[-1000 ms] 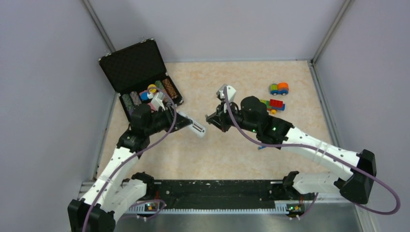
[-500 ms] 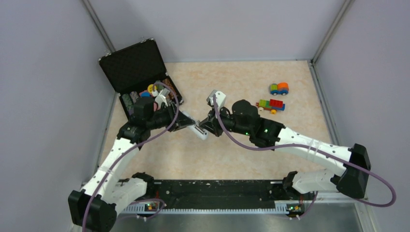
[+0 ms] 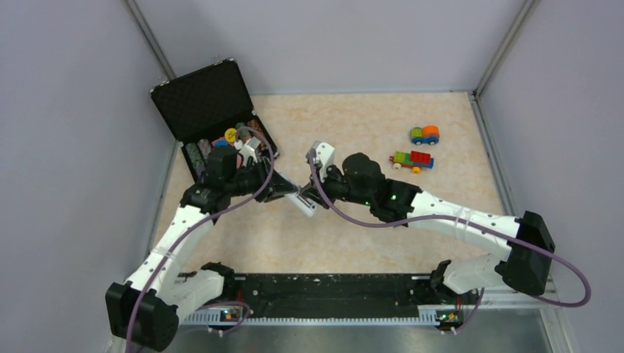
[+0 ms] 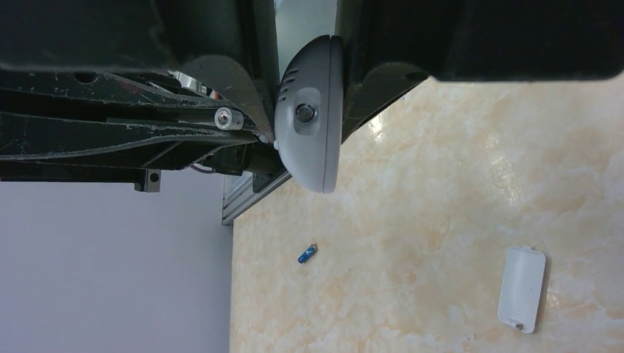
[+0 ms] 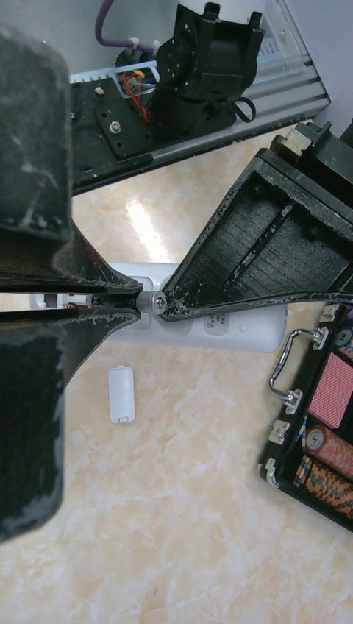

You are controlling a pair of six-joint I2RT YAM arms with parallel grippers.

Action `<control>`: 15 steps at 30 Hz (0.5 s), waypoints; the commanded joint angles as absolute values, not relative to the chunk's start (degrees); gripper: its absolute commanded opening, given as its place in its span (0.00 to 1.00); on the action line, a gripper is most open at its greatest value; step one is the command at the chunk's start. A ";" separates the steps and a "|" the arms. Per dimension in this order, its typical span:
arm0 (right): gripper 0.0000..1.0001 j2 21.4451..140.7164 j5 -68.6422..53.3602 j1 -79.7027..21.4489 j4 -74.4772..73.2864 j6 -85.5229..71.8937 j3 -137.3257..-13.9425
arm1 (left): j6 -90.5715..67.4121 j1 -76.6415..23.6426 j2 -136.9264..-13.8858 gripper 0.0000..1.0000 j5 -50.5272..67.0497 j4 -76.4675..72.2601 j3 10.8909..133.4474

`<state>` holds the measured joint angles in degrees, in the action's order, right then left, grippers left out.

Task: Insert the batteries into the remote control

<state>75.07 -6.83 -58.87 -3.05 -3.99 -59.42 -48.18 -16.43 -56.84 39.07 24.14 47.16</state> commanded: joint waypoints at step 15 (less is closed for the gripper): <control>0.00 77.45 -7.73 -59.52 -1.81 -2.81 -59.31 | -49.15 -16.13 -57.69 0.00 41.21 23.38 49.60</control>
<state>76.73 -7.29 -58.87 -3.03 -3.53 -59.29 -48.77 -16.43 -57.67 39.70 25.06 47.16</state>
